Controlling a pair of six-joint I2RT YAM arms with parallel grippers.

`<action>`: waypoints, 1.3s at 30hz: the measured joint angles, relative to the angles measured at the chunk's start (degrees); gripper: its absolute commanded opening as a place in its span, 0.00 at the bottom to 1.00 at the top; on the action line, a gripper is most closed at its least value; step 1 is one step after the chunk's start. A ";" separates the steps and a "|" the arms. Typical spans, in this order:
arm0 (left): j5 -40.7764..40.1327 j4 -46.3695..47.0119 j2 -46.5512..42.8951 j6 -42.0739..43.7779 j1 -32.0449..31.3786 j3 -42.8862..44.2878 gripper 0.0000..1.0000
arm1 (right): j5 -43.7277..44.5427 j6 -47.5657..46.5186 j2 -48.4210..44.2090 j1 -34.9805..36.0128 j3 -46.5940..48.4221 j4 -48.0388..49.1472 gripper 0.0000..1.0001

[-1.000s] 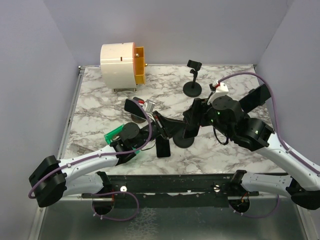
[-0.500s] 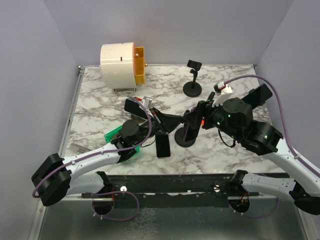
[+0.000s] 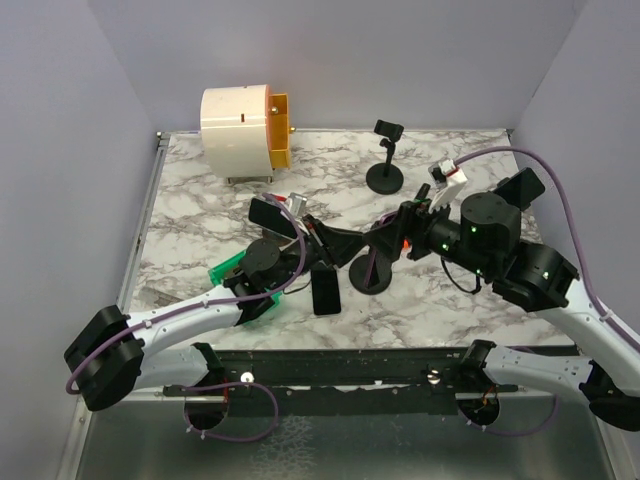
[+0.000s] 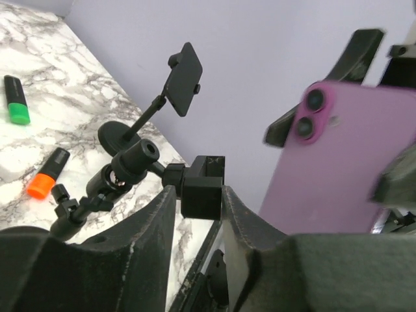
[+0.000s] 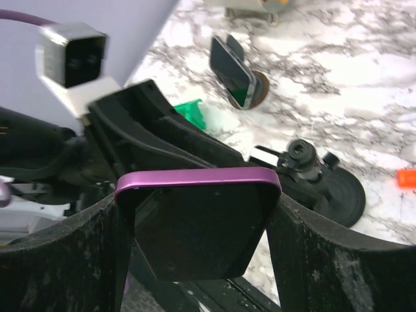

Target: Remove the phone from the phone stand

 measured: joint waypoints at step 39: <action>4.33 -42.71 -10.86 34.18 0.22 25.14 0.80 | 12.81 4.20 14.29 -0.02 23.76 -6.43 0.00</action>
